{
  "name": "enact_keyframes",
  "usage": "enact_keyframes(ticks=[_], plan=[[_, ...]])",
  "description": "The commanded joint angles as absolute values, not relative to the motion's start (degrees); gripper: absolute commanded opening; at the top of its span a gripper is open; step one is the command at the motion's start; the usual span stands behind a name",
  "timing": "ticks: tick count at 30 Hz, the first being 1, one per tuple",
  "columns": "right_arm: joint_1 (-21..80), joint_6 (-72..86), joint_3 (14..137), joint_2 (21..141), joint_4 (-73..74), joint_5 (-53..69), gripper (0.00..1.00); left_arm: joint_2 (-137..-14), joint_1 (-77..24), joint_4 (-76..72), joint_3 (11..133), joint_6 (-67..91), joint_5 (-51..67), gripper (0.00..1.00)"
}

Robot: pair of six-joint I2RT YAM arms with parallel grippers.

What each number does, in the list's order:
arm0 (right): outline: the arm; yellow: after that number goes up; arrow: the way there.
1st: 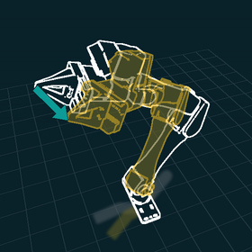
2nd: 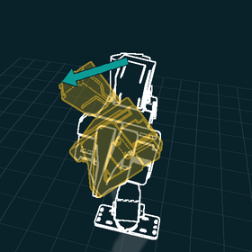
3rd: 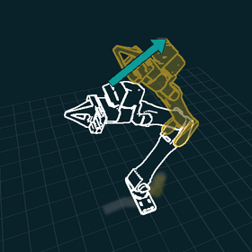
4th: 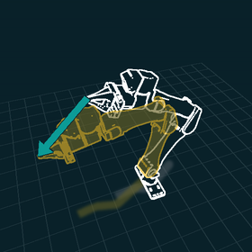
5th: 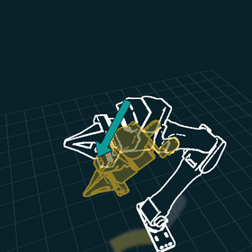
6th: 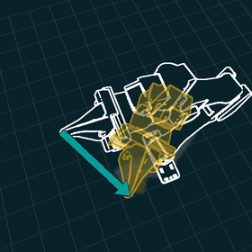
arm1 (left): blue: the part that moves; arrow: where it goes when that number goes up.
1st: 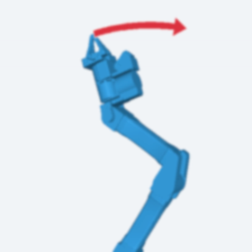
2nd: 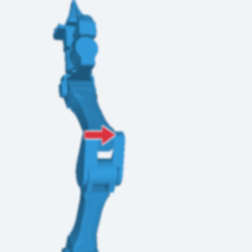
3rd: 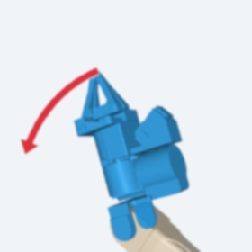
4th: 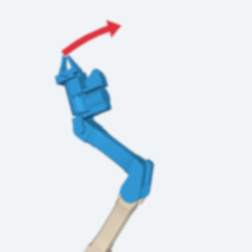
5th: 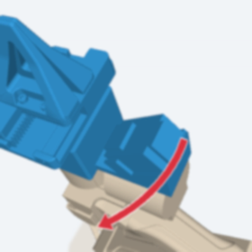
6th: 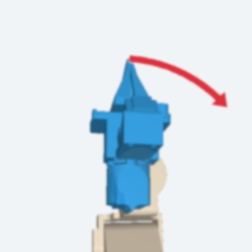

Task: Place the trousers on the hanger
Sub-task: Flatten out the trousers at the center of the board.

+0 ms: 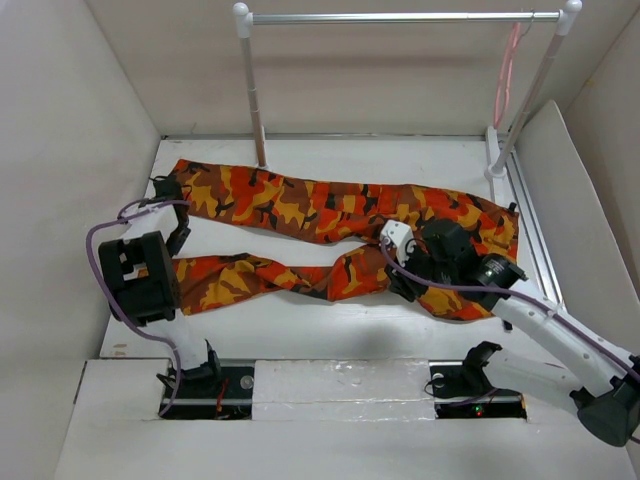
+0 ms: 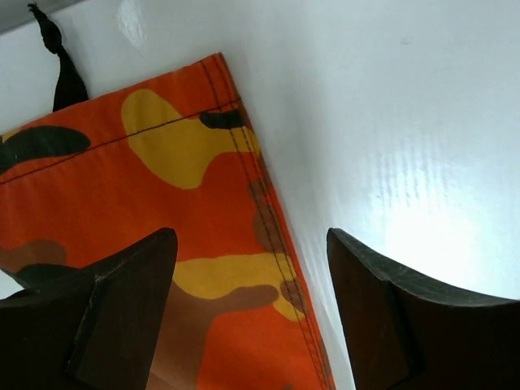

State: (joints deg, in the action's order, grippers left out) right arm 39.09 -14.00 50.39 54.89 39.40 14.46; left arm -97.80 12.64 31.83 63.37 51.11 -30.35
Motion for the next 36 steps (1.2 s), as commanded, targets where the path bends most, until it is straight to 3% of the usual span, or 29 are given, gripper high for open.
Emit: enact_keyframes(ticks=[1, 7, 10, 11, 12, 17, 19, 28, 31, 36], plan=[[39.55, -13.71, 52.12, 54.84, 36.91, 12.84, 0.49, -101.42, 13.36, 36.65, 65.65, 52.82, -33.92, 0.71], [39.55, -12.66, 52.56, 54.41, 37.79, 9.94, 0.48, -103.44, 13.89, 34.81, 64.43, 50.98, -34.55, 0.67], [39.55, -12.04, 52.38, 53.0, 37.44, 8.97, 0.48, -105.11, 13.89, 33.49, 63.63, 49.83, -33.31, 0.37], [39.55, -11.95, 52.56, 52.74, 37.62, 8.36, 0.48, -105.47, 13.89, 33.57, 63.28, 50.01, -33.05, 0.04], [39.55, -11.95, 52.91, 52.47, 37.7, 8.09, 0.48, -105.38, 13.89, 33.49, 63.63, 50.01, -32.52, 0.0], [38.94, -12.39, 54.05, 54.22, 37.44, 6.5, 0.48, -99.08, 10.38, 33.66, 71.96, 47.03, -28.13, 0.0], [38.94, -12.39, 54.93, 55.36, 36.83, 7.12, 0.48, -94.69, 6.26, 34.89, 80.56, 46.67, -25.86, 0.0], [37.88, -12.04, 57.13, 57.13, 36.12, 4.93, 0.48, -78.95, 1.41, 36.38, 92.45, 48.52, -21.18, 0.0], [36.74, -10.46, 55.91, 55.99, 36.39, 3.96, 0.48, -71.58, 4.65, 36.65, 91.07, 48.17, -22.93, 0.0], [34.9, -8.53, 52.65, 52.91, 36.38, 5.01, 0.48, -61.79, 7.47, 32.78, 71.83, 44.83, -31.35, 0.0]])
